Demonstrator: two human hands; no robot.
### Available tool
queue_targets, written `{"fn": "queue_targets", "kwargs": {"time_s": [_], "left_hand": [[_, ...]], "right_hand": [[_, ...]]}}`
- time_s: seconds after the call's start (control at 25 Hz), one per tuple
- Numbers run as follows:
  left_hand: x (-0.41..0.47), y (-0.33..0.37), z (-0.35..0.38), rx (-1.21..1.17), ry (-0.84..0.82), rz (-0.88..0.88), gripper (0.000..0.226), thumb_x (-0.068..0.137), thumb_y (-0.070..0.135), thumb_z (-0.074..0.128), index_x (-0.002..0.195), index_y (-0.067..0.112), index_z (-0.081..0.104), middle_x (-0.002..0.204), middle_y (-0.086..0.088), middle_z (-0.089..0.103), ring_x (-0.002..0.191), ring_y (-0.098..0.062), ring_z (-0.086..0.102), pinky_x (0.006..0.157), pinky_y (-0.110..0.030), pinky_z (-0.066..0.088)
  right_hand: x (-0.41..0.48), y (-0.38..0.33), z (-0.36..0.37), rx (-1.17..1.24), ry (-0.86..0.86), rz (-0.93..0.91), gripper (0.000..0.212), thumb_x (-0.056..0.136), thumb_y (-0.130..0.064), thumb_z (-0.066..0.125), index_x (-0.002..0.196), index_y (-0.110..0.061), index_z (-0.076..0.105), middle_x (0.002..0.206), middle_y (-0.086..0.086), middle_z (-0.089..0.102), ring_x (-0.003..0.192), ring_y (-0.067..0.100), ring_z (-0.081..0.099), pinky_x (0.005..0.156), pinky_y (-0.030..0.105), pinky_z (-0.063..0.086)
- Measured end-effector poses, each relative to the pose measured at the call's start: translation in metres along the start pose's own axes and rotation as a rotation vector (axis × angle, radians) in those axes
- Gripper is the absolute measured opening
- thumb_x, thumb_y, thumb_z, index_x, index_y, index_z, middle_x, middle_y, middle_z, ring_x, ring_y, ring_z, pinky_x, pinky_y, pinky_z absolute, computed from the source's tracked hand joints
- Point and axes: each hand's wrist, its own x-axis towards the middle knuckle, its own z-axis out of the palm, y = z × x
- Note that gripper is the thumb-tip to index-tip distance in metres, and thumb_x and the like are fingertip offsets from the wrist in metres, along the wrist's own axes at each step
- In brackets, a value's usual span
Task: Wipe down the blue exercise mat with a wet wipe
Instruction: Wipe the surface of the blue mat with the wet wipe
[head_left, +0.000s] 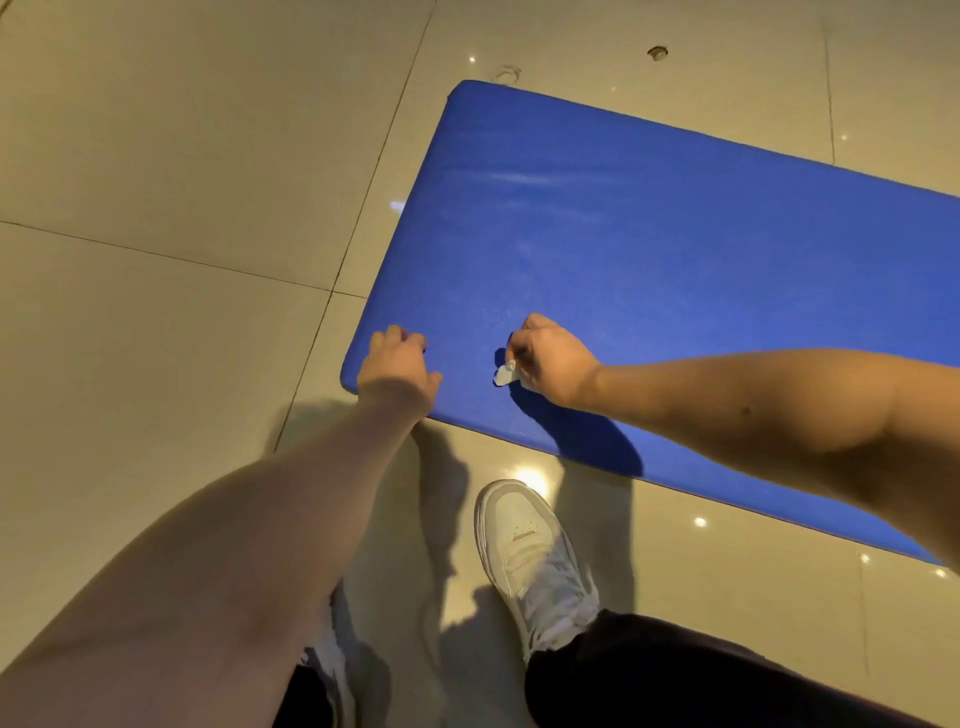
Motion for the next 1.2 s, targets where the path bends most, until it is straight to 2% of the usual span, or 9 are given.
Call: {"fn": "queue_targets", "kwargs": {"time_s": [0.16, 0.28, 0.4, 0.6, 0.8, 0.92, 1.04, 1.12, 1.2], "left_hand": [[0.010, -0.004, -0.002, 0.282, -0.039, -0.009, 0.071, 0.085, 0.050, 0.071, 0.143, 0.026, 0.038, 0.153, -0.006, 0.026, 0.142, -0.032, 0.021, 0.109, -0.044, 0.038], [0.011, -0.002, 0.002, 0.273, -0.141, -0.039, 0.077, 0.086, 0.049, 0.073, 0.148, 0.029, 0.031, 0.155, -0.004, 0.022, 0.143, -0.031, 0.018, 0.090, -0.042, 0.046], [0.008, -0.001, 0.007, 0.304, -0.162, -0.060, 0.080, 0.090, 0.051, 0.068, 0.154, 0.032, 0.022, 0.158, -0.001, 0.017, 0.143, -0.030, 0.018, 0.074, -0.037, 0.043], [0.016, -0.014, -0.004, 0.441, -0.162, 0.030, 0.075, 0.088, 0.060, 0.065, 0.148, 0.036, 0.027, 0.147, -0.002, 0.027, 0.135, -0.030, 0.026, 0.072, -0.035, 0.045], [0.020, -0.024, -0.002, 0.501, -0.125, 0.115, 0.079, 0.092, 0.059, 0.060, 0.155, 0.034, 0.019, 0.145, -0.005, 0.027, 0.134, -0.030, 0.027, 0.079, -0.032, 0.047], [0.021, -0.032, 0.004, 0.513, -0.029, 0.196, 0.079, 0.091, 0.055, 0.065, 0.155, 0.030, 0.026, 0.143, -0.008, 0.033, 0.127, -0.032, 0.035, 0.070, -0.031, 0.042], [0.018, -0.043, 0.012, 0.544, 0.057, 0.282, 0.080, 0.075, 0.048, 0.084, 0.143, 0.020, 0.052, 0.125, -0.016, 0.052, 0.103, -0.038, 0.051, 0.056, -0.030, 0.036], [0.018, -0.048, 0.016, 0.562, 0.109, 0.290, 0.079, 0.062, 0.045, 0.094, 0.129, 0.016, 0.065, 0.110, -0.019, 0.059, 0.087, -0.039, 0.056, 0.051, -0.026, 0.033], [0.018, -0.048, 0.017, 0.579, 0.134, 0.303, 0.079, 0.063, 0.049, 0.091, 0.130, 0.018, 0.064, 0.112, -0.017, 0.059, 0.089, -0.038, 0.056, 0.052, -0.027, 0.034]], "right_hand": [[-0.015, 0.013, 0.038, 0.077, 0.061, -0.026, 0.014, 0.093, -0.006, 0.062, 0.104, -0.008, 0.070, 0.109, 0.008, 0.054, 0.092, 0.024, 0.052, 0.079, 0.024, 0.039], [-0.038, 0.024, 0.062, 0.098, 0.144, -0.064, 0.014, 0.093, -0.006, 0.062, 0.104, -0.008, 0.071, 0.106, 0.009, 0.056, 0.094, 0.026, 0.053, 0.081, 0.025, 0.039], [-0.052, 0.033, 0.069, 0.098, 0.156, -0.095, 0.015, 0.093, -0.005, 0.063, 0.103, -0.010, 0.072, 0.105, 0.006, 0.057, 0.094, 0.025, 0.052, 0.081, 0.029, 0.044], [-0.062, 0.043, 0.064, 0.081, 0.102, -0.068, 0.019, 0.090, 0.000, 0.063, 0.104, -0.010, 0.071, 0.106, 0.006, 0.057, 0.092, 0.024, 0.053, 0.079, 0.030, 0.046], [-0.055, 0.033, 0.063, 0.035, 0.062, -0.101, 0.015, 0.090, 0.000, 0.060, 0.097, -0.010, 0.068, 0.101, 0.002, 0.053, 0.086, 0.024, 0.051, 0.075, 0.024, 0.037], [-0.031, 0.006, 0.069, 0.051, 0.025, -0.145, 0.013, 0.091, -0.002, 0.057, 0.092, -0.009, 0.068, 0.100, 0.007, 0.055, 0.087, 0.027, 0.055, 0.074, 0.028, 0.040], [0.001, -0.046, 0.092, 0.114, 0.047, -0.175, 0.015, 0.087, -0.001, 0.058, 0.090, -0.011, 0.069, 0.096, 0.009, 0.055, 0.086, 0.028, 0.050, 0.076, 0.040, 0.046], [0.013, -0.062, 0.096, 0.150, 0.065, -0.142, 0.015, 0.090, -0.004, 0.060, 0.097, -0.012, 0.071, 0.095, 0.007, 0.054, 0.087, 0.021, 0.042, 0.077, 0.039, 0.044], [0.011, -0.053, 0.090, 0.083, 0.044, -0.167, 0.018, 0.088, -0.006, 0.062, 0.094, -0.020, 0.072, 0.092, 0.001, 0.053, 0.085, 0.018, 0.038, 0.074, 0.036, 0.044]]}}
